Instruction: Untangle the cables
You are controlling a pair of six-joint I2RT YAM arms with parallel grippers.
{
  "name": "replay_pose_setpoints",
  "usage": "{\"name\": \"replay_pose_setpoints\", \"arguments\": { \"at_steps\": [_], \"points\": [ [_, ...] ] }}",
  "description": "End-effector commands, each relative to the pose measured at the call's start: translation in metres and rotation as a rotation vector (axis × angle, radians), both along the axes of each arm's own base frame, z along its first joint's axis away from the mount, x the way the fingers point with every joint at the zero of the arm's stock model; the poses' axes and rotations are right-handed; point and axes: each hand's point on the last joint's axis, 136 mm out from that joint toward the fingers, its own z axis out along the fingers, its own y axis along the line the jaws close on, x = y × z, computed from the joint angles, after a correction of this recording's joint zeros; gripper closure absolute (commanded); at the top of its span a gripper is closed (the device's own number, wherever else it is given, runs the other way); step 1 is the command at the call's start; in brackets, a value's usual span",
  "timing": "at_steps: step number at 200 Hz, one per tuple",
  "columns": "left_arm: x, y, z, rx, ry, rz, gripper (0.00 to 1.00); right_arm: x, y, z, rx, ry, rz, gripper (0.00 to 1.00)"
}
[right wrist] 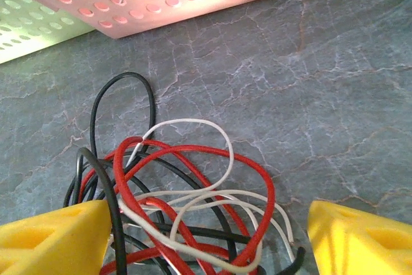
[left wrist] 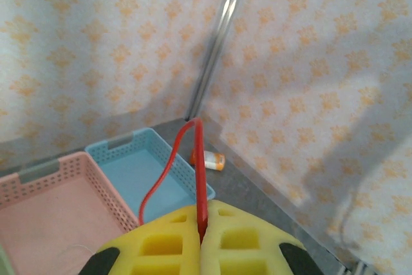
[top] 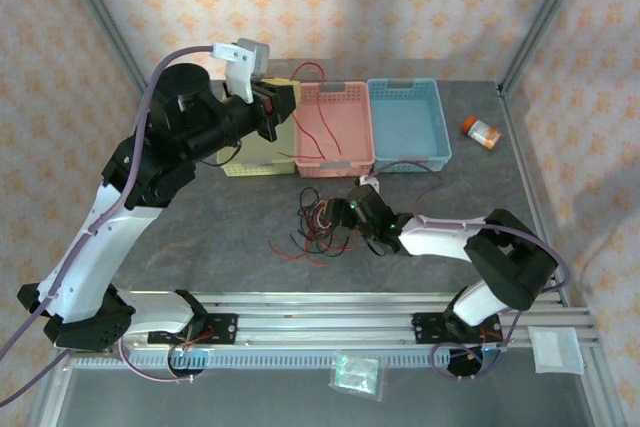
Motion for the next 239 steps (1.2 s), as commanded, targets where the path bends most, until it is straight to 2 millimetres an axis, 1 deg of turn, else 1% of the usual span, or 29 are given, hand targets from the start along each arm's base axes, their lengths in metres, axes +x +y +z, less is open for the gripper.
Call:
{"name": "replay_pose_setpoints", "arguments": {
  "at_steps": [1,18,38,46,51,53,57,76,94,120,147,167,191,215,239],
  "points": [
    [0.012,0.018,-0.003,0.065,-0.008,0.105,1.00,0.000,-0.004,0.029,0.009,-0.089,-0.004,0.20],
    [0.021,0.024,-0.010,0.093,-0.001,0.156,1.00,-0.001,-0.001,0.060,0.036,-0.176,0.040,0.19],
    [0.033,0.029,-0.020,0.114,0.011,0.211,1.00,-0.005,-0.002,0.095,0.062,-0.269,0.079,0.19],
    [0.038,0.030,-0.024,0.120,0.014,0.231,1.00,-0.006,-0.005,0.106,0.066,-0.298,0.080,0.19],
    [0.041,0.030,-0.026,0.123,0.016,0.240,1.00,-0.006,-0.006,0.106,0.056,-0.304,0.083,0.19],
    [0.042,0.032,-0.027,0.124,0.016,0.246,1.00,-0.007,-0.007,0.116,0.070,-0.325,0.082,0.19],
    [0.045,0.032,-0.031,0.129,0.020,0.257,1.00,-0.008,-0.009,0.123,0.077,-0.343,0.081,0.19],
    [0.060,0.038,-0.043,0.146,0.029,0.302,1.00,-0.010,-0.018,0.144,0.078,-0.394,0.062,0.19],
    [0.078,0.046,-0.057,0.166,0.047,0.342,1.00,-0.011,-0.024,0.156,0.075,-0.419,0.050,0.19],
    [0.106,0.056,-0.080,0.178,0.083,0.374,1.00,-0.014,-0.030,0.165,0.087,-0.444,0.041,0.19],
    [0.134,0.068,-0.100,0.201,0.104,0.421,1.00,-0.015,-0.033,0.167,0.085,-0.451,0.035,0.19],
    [0.157,0.080,-0.117,0.216,0.131,0.445,1.00,-0.016,-0.034,0.165,0.072,-0.449,0.037,0.19],
    [0.180,0.087,-0.133,0.231,0.147,0.459,1.00,-0.015,-0.035,0.163,0.061,-0.448,0.038,0.19],
    [0.205,0.097,-0.154,0.243,0.172,0.479,1.00,-0.015,-0.036,0.160,0.052,-0.446,0.033,0.19],
    [0.230,0.110,-0.168,0.265,0.187,0.521,1.00,-0.015,-0.037,0.156,0.036,-0.436,0.034,0.19]
  ]
}}
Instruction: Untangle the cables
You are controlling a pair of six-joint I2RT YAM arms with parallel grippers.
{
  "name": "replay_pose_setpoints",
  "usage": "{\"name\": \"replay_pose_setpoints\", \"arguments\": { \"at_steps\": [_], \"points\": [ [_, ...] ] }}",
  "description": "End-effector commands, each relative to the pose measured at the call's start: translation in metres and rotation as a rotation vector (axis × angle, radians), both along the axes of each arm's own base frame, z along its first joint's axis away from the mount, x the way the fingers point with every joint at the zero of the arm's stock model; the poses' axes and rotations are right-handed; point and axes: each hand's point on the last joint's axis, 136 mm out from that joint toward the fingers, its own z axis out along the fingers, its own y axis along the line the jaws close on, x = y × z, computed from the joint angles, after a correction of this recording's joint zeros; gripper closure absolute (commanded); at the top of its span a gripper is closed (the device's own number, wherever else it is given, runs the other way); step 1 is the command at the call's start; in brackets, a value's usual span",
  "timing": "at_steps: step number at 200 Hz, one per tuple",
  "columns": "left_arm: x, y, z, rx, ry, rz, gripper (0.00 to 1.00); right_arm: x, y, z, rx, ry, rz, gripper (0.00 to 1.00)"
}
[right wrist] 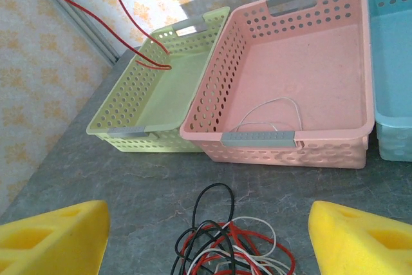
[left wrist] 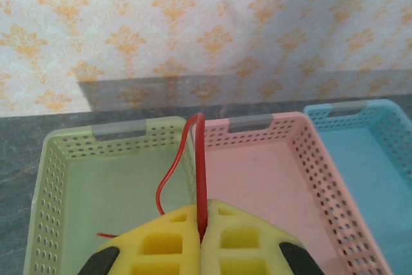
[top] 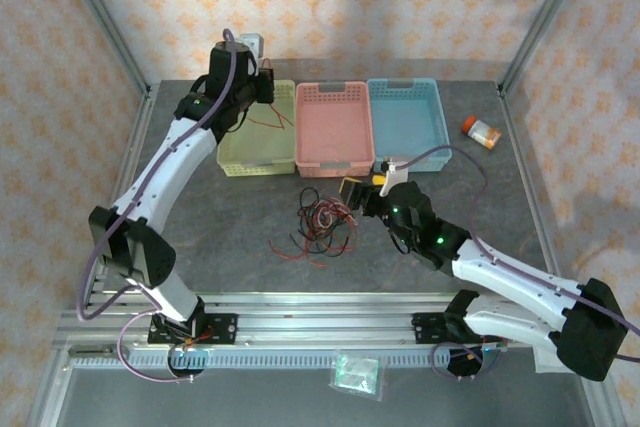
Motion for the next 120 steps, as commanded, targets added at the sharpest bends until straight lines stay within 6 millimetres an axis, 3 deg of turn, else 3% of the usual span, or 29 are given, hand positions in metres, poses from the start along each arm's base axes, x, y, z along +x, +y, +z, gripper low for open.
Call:
{"name": "replay_pose_setpoints", "arguments": {
  "at_steps": [1,50,55,70,94,120],
  "points": [
    [0.026,0.008,0.012,0.011,-0.063,0.009,1.00,0.001,-0.006,-0.004,-0.034,-0.005,-0.024,0.19],
    [0.074,0.026,-0.027,0.043,-0.015,0.060,1.00,0.003,-0.009,-0.012,-0.064,0.005,-0.044,0.19],
    [0.082,0.028,-0.042,0.050,0.011,0.066,1.00,0.003,-0.009,-0.013,-0.066,0.006,-0.045,0.19],
    [0.097,0.032,-0.055,0.047,0.024,0.079,1.00,0.004,-0.007,-0.011,-0.063,-0.002,-0.034,0.20],
    [0.116,0.040,-0.074,0.041,0.055,0.103,1.00,-0.002,0.004,0.011,0.001,-0.080,0.039,0.19],
    [0.122,0.044,-0.101,0.029,0.106,0.116,1.00,-0.004,0.010,0.041,0.053,-0.175,0.080,0.19]
  ]
}}
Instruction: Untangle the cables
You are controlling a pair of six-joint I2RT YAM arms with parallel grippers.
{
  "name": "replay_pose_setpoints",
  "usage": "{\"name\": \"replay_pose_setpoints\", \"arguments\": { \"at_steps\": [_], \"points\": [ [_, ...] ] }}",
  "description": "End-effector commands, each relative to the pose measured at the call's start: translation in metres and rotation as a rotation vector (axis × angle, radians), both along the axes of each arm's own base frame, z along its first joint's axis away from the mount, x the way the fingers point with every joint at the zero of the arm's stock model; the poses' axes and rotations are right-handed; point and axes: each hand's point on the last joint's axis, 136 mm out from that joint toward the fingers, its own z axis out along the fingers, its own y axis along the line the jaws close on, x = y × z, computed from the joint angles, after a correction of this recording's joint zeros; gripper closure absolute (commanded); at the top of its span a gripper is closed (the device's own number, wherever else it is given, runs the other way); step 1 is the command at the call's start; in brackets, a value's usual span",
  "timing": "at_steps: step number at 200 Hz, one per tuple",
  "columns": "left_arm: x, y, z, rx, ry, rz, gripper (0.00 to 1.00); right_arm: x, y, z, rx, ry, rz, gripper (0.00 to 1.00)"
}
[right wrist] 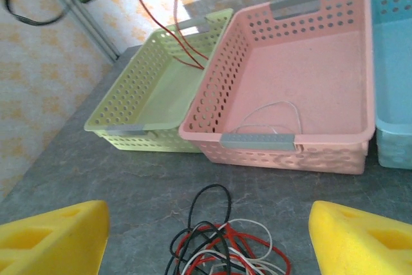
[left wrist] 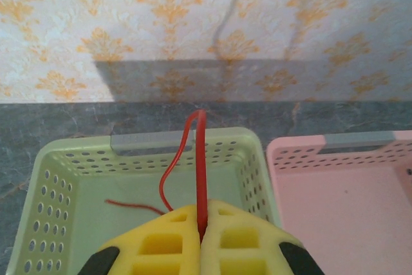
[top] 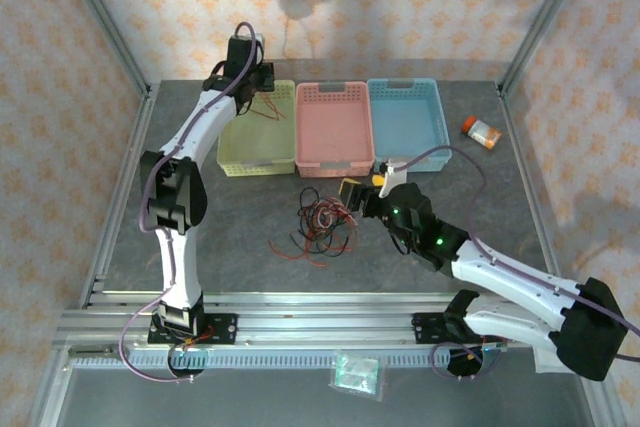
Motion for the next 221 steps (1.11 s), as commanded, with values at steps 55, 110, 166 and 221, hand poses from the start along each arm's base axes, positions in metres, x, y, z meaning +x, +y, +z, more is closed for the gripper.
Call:
{"name": "replay_pose_setpoints", "arguments": {
  "at_steps": [55,110,166,221],
  "points": [
    [-0.011,0.020,-0.052,-0.003,0.085,0.090,1.00,0.010,0.023,0.069,0.026,-0.199,0.078,0.18],
    [-0.052,0.040,-0.085,0.008,0.165,0.198,0.77,0.015,0.019,0.056,0.028,-0.161,0.035,0.19],
    [-0.102,0.045,-0.057,-0.021,0.148,0.226,0.27,0.023,-0.006,0.027,-0.053,-0.020,-0.114,0.16],
    [-0.185,-0.009,-0.018,-0.113,0.095,0.068,0.19,0.011,-0.006,-0.030,-0.197,0.292,-0.117,0.17]
  ]
}}
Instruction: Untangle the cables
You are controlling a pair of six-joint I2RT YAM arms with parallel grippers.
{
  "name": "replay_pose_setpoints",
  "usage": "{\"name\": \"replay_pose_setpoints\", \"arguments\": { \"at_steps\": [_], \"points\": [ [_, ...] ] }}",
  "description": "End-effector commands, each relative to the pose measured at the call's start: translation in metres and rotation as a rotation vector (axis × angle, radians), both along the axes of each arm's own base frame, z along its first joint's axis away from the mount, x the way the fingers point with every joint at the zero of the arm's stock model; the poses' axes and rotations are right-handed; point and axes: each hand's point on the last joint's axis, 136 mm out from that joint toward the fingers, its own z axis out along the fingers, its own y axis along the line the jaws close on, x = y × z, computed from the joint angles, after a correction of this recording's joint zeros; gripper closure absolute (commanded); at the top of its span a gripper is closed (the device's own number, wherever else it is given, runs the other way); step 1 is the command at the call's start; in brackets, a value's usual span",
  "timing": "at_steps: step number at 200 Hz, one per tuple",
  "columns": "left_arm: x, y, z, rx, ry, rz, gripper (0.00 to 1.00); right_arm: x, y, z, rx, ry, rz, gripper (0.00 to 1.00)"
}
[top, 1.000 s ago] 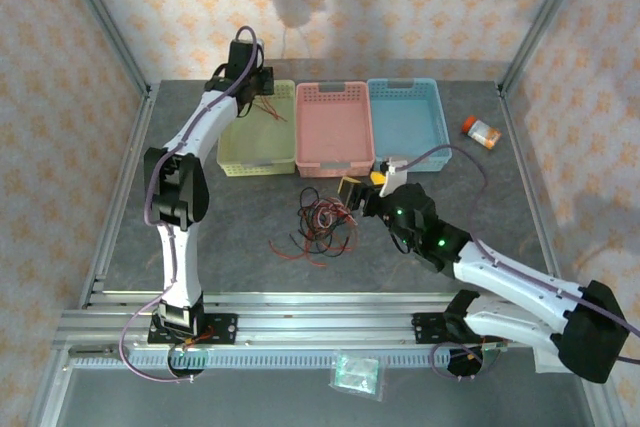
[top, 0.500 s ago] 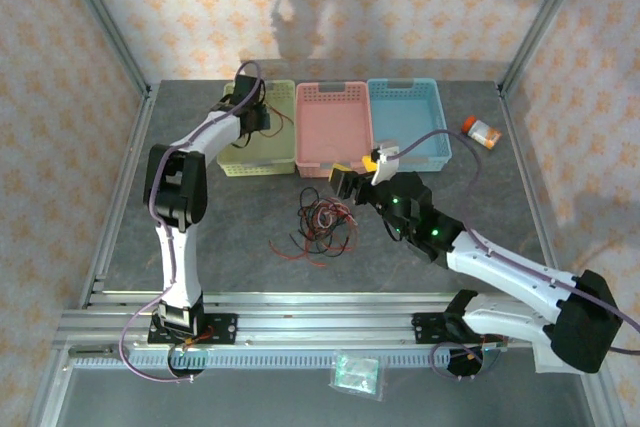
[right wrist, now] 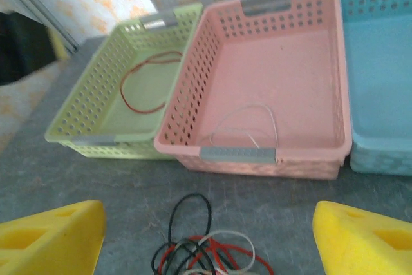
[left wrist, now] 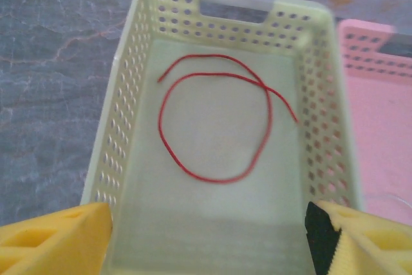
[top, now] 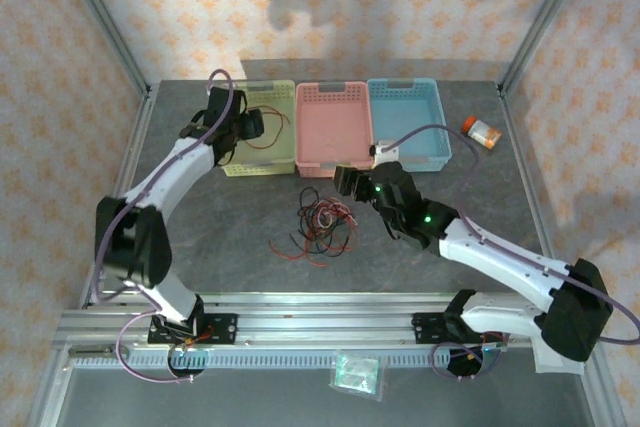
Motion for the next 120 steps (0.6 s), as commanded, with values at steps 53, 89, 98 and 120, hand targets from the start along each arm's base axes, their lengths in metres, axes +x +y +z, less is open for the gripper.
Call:
{"name": "replay_pose_setpoints", "arguments": {
  "at_steps": [53,89,98,120],
  "points": [
    [-0.130,-0.104,-0.006,-0.185,0.017,-0.265,0.26,-0.055,-0.009,-0.072,-0.089,0.396,0.048,0.34],
    [-0.177,-0.123,-0.033,-0.276,0.039,-0.367,0.27,-0.081,-0.010,-0.112,-0.043,0.499,0.084,0.44],
    [-0.185,-0.125,-0.040,-0.291,0.040,-0.383,0.27,-0.083,-0.007,-0.111,0.011,0.476,0.104,0.44],
    [-0.199,-0.126,-0.051,-0.345,0.027,-0.395,0.22,-0.087,-0.002,-0.110,0.102,0.420,0.149,0.45]
  ]
}}
